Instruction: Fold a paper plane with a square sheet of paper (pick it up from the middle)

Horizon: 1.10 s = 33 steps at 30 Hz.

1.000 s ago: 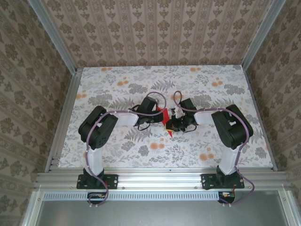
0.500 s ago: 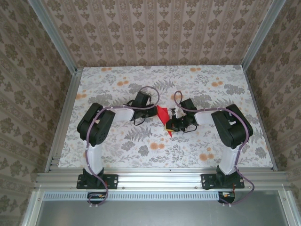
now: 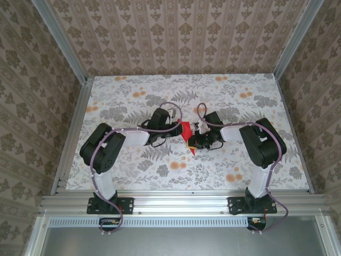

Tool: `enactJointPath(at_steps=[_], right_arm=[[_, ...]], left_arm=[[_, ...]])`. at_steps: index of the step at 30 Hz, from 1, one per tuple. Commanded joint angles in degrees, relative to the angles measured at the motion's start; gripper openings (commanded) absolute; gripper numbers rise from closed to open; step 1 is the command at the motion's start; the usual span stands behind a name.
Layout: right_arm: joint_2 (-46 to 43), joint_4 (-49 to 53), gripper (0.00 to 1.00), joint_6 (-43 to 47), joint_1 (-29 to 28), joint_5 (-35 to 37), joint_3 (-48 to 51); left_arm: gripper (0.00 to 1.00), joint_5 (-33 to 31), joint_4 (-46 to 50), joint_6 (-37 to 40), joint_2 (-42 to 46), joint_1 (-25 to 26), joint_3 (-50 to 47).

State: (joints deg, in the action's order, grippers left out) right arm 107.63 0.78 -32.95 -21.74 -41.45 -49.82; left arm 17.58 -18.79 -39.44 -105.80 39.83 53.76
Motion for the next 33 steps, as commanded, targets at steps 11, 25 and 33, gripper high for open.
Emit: enactJointPath(at_steps=[11, 25, 33], right_arm=[[6.0, 8.6, 0.07, 0.4, -0.7, 7.5, 3.8], [7.6, 9.4, 0.07, 0.6, -0.7, 8.3, 4.2], [8.1, 9.9, 0.06, 1.2, -0.7, 8.5, 5.1]], left_arm=[[0.16, -4.8, 7.5, -2.0, -11.0, 2.1, 12.7], [0.16, -9.3, 8.5, -2.7, -12.6, -0.9, 11.2], [0.16, -9.2, 8.7, -1.2, -12.9, -3.5, 11.8]])
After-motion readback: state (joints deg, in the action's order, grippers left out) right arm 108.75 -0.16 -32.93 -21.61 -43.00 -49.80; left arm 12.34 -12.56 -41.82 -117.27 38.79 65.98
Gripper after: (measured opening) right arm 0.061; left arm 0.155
